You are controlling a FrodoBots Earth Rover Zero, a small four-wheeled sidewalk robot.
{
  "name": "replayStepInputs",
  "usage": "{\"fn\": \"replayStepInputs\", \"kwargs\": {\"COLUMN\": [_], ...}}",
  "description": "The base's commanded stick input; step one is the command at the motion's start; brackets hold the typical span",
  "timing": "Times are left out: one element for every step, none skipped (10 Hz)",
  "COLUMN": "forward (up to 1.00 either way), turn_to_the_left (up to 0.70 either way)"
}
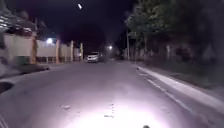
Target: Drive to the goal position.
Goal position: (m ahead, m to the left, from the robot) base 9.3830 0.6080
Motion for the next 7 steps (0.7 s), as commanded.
{"fn": "replayStepInputs", "kwargs": {"forward": [0.70,0.70,0.70,0.70,0.70,0.70,0.70], "turn_to_the_left": [0.00,0.00,0.00,0.00,0.00,0.00,0.00]}}
